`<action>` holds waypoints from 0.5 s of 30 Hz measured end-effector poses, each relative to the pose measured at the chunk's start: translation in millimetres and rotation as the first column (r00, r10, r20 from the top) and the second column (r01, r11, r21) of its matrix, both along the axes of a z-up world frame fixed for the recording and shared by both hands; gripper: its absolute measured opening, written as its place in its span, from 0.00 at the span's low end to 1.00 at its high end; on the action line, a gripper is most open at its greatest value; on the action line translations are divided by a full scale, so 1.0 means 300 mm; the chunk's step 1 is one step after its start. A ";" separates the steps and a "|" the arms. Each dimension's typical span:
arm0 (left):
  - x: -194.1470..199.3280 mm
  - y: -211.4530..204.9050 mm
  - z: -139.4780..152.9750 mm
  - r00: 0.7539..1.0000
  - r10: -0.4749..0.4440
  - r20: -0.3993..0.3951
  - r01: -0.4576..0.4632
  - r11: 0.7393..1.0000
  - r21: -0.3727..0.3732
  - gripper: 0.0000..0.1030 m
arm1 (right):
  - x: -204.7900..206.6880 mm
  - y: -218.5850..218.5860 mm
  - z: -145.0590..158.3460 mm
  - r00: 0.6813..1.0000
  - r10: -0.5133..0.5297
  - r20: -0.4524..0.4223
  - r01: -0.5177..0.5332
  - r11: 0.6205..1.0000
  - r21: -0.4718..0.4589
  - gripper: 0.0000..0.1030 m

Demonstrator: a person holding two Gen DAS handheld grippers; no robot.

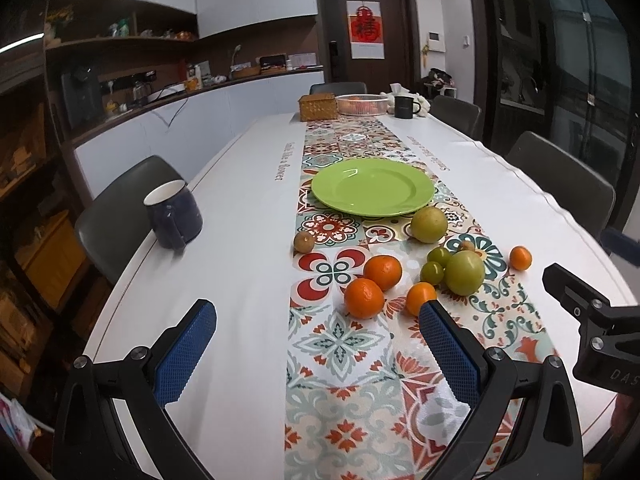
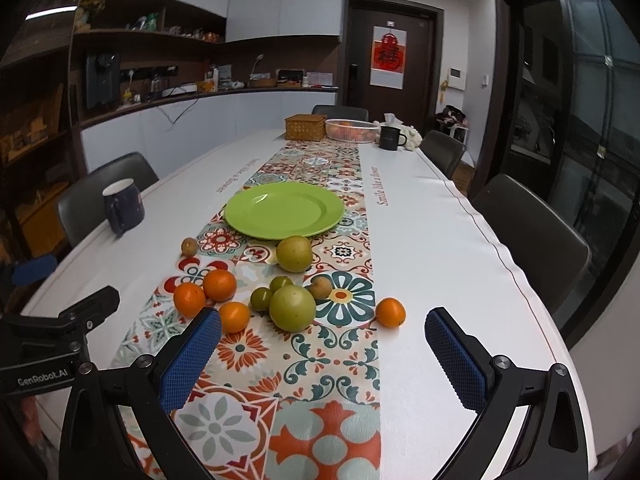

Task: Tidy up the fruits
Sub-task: 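Grasp an orange with the left tool while the right tool grasps a green pomelo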

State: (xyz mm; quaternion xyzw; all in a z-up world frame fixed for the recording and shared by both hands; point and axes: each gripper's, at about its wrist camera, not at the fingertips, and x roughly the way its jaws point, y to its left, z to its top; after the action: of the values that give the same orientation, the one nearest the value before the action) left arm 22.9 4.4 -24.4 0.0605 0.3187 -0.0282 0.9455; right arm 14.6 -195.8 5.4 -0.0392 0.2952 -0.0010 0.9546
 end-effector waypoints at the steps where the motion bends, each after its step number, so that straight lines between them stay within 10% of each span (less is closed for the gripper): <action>1: 0.008 -0.002 -0.008 1.000 -0.011 0.000 0.011 1.000 0.006 1.00 | 0.008 0.005 -0.006 1.000 0.005 -0.001 -0.005 1.000 -0.012 1.00; 15: 0.193 -0.031 -0.137 0.985 -0.135 -0.110 0.133 0.991 -0.020 0.82 | 0.198 0.051 -0.131 0.991 0.101 -0.085 -0.106 0.993 -0.051 0.90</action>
State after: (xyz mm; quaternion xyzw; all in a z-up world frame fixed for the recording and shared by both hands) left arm 80.8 -4.8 -65.6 0.0742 0.3660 -0.0971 0.9225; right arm 74.0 -180.7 -34.1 -0.0812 0.3316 0.0420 0.9390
